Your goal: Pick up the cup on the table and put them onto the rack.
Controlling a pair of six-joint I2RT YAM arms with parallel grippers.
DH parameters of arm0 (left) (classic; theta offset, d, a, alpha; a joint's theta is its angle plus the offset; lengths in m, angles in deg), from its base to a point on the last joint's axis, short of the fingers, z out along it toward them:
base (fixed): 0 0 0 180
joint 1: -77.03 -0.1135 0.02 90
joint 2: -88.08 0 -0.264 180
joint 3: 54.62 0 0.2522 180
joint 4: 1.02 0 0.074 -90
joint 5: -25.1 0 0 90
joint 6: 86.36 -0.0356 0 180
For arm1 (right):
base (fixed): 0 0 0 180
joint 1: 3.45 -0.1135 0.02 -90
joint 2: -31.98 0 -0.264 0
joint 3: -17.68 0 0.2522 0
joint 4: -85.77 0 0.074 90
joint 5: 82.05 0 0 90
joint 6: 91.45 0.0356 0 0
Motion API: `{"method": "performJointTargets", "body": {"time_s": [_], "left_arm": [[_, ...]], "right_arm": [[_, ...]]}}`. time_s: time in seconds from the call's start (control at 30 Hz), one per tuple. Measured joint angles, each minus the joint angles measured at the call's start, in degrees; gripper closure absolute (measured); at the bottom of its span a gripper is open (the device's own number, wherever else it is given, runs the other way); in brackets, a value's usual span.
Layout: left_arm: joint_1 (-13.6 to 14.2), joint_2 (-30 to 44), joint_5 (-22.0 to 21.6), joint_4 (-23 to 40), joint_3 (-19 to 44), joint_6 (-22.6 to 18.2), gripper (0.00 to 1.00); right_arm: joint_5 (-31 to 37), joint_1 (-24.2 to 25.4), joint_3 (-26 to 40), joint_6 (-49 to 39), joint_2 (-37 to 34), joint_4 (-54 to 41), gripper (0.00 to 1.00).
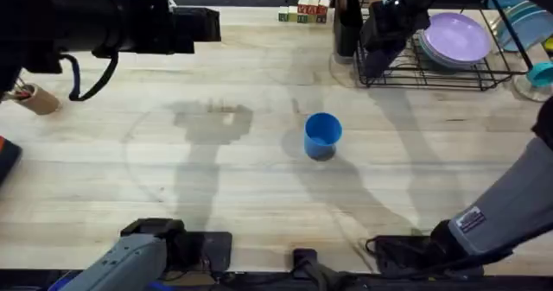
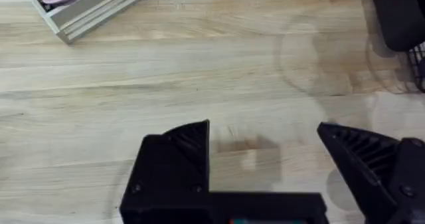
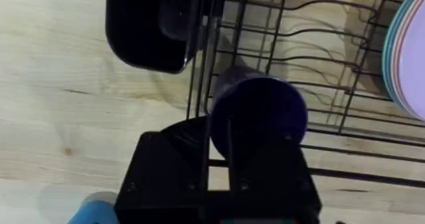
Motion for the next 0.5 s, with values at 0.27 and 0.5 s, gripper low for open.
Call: {"method": "performJointTargets", "body": {"time_s": [0.27,0.5], "left_arm": [[0.00,-0.02,0.00,0.00,0.00,0.00,0.007],[0.00,-0.02,0.00,0.00,0.00,-0.01,0.007]], "right_arm": [[0.02,0.00,0.00,0.00,0.00,0.00,0.763],[0.02,0.00,0.00,0.00,0.00,0.00,0.696]]}}
